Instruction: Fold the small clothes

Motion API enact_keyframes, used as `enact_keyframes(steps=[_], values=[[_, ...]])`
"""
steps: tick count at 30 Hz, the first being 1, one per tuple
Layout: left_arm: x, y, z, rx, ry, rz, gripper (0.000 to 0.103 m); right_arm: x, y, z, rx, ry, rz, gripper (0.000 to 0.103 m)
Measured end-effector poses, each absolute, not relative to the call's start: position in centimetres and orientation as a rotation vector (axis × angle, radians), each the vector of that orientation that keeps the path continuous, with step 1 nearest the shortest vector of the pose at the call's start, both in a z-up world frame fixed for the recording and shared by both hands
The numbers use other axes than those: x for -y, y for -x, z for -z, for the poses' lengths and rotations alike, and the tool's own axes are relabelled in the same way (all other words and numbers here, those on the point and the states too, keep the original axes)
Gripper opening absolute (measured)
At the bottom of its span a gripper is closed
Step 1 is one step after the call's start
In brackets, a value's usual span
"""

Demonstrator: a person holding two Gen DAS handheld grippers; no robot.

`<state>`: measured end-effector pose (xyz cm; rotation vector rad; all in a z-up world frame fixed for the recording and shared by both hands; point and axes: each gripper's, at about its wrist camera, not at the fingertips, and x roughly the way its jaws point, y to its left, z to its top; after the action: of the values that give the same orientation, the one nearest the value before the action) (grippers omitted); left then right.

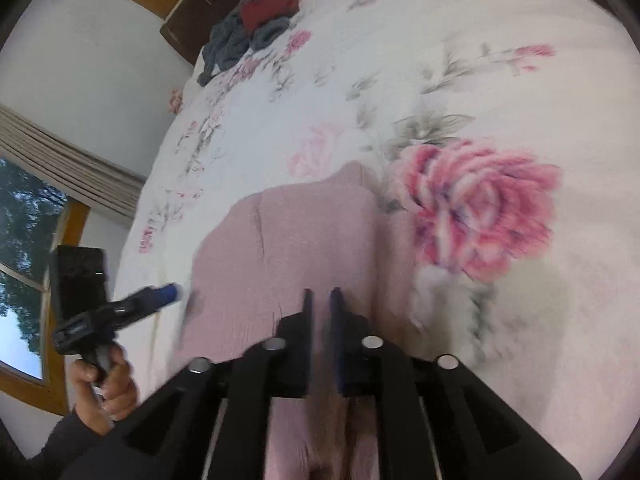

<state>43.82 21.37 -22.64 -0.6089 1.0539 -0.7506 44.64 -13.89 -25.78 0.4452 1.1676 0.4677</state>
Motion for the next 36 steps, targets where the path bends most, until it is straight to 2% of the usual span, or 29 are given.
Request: enact_keyframes(steps=[1, 2, 3, 4, 5, 7, 8, 10, 11, 12, 15, 17, 18, 19, 21, 23, 24, 25, 29, 31, 32, 34, 35, 36], values=[[-21.5, -43.1, 22.9, -1.061, 0.606, 0.754, 0.031, 14.2, -43.6, 25.8, -1.175, -0.445, -0.444, 0.038], [-21.2, -42.6, 23.5, -1.087, 0.585, 0.749, 0.031, 14.2, -43.1, 26.0, -1.183, -0.443, -0.442, 0.048], [-20.9, -42.5, 24.4, -1.112, 0.56, 0.726, 0.031, 13.8, -42.8, 26.3, -1.196, -0.438, -0.458, 0.048], [-20.8, -42.5, 25.4, -1.132, 0.569, 0.71, 0.03, 13.0, -42.3, 27.0, -1.223, -0.423, -0.492, 0.043], [-20.9, -42.7, 26.3, -1.148, 0.596, 0.7, 0.028, 12.5, -42.3, 27.6, -1.235, -0.403, -0.495, 0.026], [-20.5, -42.9, 27.1, -1.155, 0.574, 0.669, 0.013, 12.1, -42.6, 28.8, -1.256, -0.384, -0.469, 0.028], [-20.5, -43.2, 27.4, -1.167, 0.575, 0.641, 0.002, 12.7, -42.9, 29.6, -1.266, -0.413, -0.456, 0.031], [-20.9, -43.4, 27.0, -1.186, 0.601, 0.623, 0.002, 13.4, -43.3, 29.8, -1.271, -0.474, -0.452, 0.031], [-21.1, -43.0, 25.9, -1.168, 0.593, 0.627, 0.01, 13.6, -42.8, 28.9, -1.258, -0.475, -0.451, 0.03], [-21.2, -42.4, 24.9, -1.15, 0.588, 0.651, 0.022, 13.8, -42.3, 27.9, -1.237, -0.471, -0.447, 0.03], [-20.9, -39.7, 23.2, -1.122, 0.566, 0.741, 0.023, 14.0, -39.4, 24.2, -1.133, -0.474, -0.492, 0.03], [-20.2, -38.7, 24.6, -1.169, 0.529, 0.728, 0.023, 13.0, -37.3, 23.5, -1.128, -0.463, -0.569, 0.025], [-20.1, -38.7, 25.5, -1.191, 0.519, 0.705, 0.022, 12.3, -36.9, 24.0, -1.144, -0.445, -0.58, 0.023], [-20.1, -38.8, 26.5, -1.212, 0.534, 0.685, 0.019, 11.8, -36.6, 24.9, -1.173, -0.424, -0.579, 0.015], [-20.4, -39.3, 27.7, -1.227, 0.551, 0.642, 0.002, 11.4, -36.7, 28.2, -1.265, -0.36, -0.511, 0.001], [-20.7, -39.1, 27.7, -1.238, 0.598, 0.628, 0.0, 12.0, -36.8, 30.0, -1.288, -0.359, -0.479, 0.0], [-20.7, -38.5, 26.7, -1.223, 0.602, 0.636, 0.009, 12.3, -36.6, 29.7, -1.286, -0.396, -0.473, 0.0], [-20.7, -37.8, 25.8, -1.207, 0.611, 0.672, 0.023, 12.5, -36.1, 28.7, -1.267, -0.407, -0.479, 0.002], [-19.7, -34.0, 25.4, -1.217, 0.549, 0.742, 0.028, 11.3, -32.6, 25.6, -1.215, -0.405, -0.587, 0.006], [-18.9, -33.0, 27.6, -1.278, 0.468, 0.674, 0.031, 10.3, -32.0, 27.1, -1.257, -0.353, -0.568, 0.005], [-18.7, -32.6, 29.3, -1.312, 0.462, 0.649, 0.03, 10.4, -32.0, 28.9, -1.303, -0.336, -0.522, 0.0], [-18.9, -32.4, 29.9, -1.319, 0.502, 0.643, 0.031, 10.7, -32.3, 30.4, -1.327, -0.363, -0.509, 0.0], [-19.3, -32.1, 29.1, -1.302, 0.538, 0.65, 0.034, 10.9, -32.4, 30.0, -1.333, -0.385, -0.514, 0.002], [-20.0, -31.6, 28.3, -1.281, 0.577, 0.668, 0.053, 10.8, -32.5, 29.2, -1.326, -0.395, -0.525, 0.008]])
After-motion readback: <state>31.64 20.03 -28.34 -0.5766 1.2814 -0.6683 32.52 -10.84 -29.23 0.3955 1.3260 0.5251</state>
